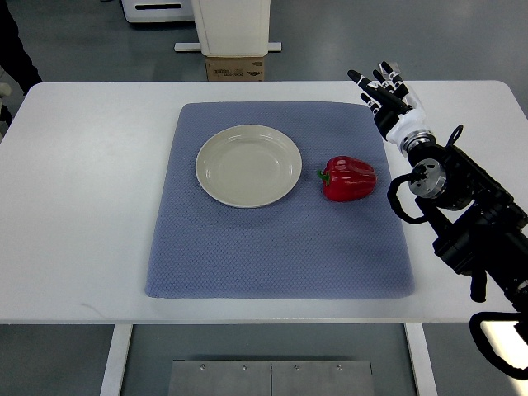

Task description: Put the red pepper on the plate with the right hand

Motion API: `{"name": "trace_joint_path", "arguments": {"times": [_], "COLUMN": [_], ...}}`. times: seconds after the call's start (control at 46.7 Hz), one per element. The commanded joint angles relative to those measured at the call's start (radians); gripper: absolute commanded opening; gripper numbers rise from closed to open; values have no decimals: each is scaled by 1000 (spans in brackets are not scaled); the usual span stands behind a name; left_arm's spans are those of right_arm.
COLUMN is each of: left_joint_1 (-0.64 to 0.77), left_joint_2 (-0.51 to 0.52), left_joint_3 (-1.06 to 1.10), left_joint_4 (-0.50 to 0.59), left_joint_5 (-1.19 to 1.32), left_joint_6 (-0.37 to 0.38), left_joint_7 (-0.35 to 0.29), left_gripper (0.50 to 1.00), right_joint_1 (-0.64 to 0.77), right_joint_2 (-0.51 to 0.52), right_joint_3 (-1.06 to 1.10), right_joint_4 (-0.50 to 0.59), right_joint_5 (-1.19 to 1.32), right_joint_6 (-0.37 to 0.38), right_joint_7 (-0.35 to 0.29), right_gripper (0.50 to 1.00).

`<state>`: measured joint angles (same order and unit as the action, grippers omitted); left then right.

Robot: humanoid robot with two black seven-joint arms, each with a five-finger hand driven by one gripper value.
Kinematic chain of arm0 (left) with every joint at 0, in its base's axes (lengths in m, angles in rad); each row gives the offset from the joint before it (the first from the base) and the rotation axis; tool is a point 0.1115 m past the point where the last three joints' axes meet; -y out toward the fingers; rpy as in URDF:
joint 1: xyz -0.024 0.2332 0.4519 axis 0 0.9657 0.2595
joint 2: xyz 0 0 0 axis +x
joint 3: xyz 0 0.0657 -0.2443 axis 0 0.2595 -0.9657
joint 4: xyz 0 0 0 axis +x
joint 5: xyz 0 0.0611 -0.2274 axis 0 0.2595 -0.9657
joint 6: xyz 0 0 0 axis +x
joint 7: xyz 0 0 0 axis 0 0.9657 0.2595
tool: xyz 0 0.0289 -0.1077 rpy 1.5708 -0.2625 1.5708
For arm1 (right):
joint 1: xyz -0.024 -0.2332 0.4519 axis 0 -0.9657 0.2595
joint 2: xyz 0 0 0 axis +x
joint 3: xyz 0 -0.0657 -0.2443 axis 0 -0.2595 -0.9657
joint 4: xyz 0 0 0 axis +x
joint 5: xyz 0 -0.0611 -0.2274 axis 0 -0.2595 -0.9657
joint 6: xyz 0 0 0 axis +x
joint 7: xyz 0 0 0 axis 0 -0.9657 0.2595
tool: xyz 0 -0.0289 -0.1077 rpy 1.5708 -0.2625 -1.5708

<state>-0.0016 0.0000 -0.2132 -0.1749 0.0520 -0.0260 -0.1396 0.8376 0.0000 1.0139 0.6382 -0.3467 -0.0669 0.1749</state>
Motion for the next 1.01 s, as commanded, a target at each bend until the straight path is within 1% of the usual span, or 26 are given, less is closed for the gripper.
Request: {"name": "trace_joint_path", "arguments": {"times": [0.0,0.385,0.578,0.984], "left_joint_1": [0,0,0,0], "left_joint_2": [0,0,0,0], "left_joint_3": [0,0,0,0], "left_joint_4": [0,0,0,0], "left_joint_5": [0,0,0,0], "left_joint_6": [0,0,0,0], "left_joint_7": [0,0,0,0], "left_gripper": [1000,1000,1000,1000], "right_joint_1": [0,8,-3,0], "right_joint_2": [0,-11,-29,-35], "right_joint_3": [-1,-14,-15,-55], "right_joint_4": [0,6,8,11], "right_joint_5": [0,0,-2,-2], "right_joint_6": [1,2,38,38], "right_joint_7": [0,0,0,0], "right_gripper": [1000,1000,1000,1000]}}
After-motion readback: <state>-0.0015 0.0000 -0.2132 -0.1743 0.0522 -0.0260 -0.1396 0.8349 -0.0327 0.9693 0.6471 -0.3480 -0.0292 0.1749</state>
